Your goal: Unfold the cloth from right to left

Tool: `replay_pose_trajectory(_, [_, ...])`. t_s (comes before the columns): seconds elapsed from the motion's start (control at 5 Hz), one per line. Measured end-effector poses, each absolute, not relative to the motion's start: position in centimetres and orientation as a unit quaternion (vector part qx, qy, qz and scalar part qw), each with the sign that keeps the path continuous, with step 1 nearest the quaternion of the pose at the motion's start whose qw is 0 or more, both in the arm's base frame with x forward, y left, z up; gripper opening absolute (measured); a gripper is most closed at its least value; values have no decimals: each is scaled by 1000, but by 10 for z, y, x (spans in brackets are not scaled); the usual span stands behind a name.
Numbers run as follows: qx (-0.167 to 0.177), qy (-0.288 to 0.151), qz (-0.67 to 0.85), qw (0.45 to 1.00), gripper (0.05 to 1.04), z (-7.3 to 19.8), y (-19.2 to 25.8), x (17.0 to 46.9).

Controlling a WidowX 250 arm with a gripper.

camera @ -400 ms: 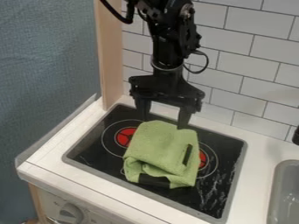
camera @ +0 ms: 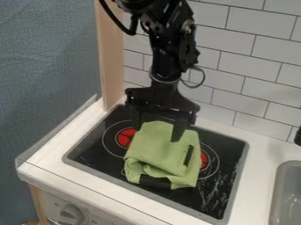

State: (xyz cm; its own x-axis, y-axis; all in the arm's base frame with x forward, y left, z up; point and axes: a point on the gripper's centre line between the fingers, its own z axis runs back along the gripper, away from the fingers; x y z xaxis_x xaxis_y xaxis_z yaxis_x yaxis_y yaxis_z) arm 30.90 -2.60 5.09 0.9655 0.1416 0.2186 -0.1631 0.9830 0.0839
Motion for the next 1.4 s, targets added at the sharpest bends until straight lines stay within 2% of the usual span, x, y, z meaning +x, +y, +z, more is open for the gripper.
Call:
replay_pose_trajectory(0.4, [54, -99, 50, 992, 998, 42, -50, 321])
replay_pose_trajectory(0.6, [54, -92, 6, 994, 999, 28, -71, 322])
replay_pose_trajectory(0.8, [47, -100, -7, 994, 998, 21, -79, 324])
replay_pose_trajectory(1.2, [58, -78, -13, 995, 999, 1, -80, 325])
replay_pose_trajectory(1.4, [57, -71, -21, 996, 941, -5, -82, 327])
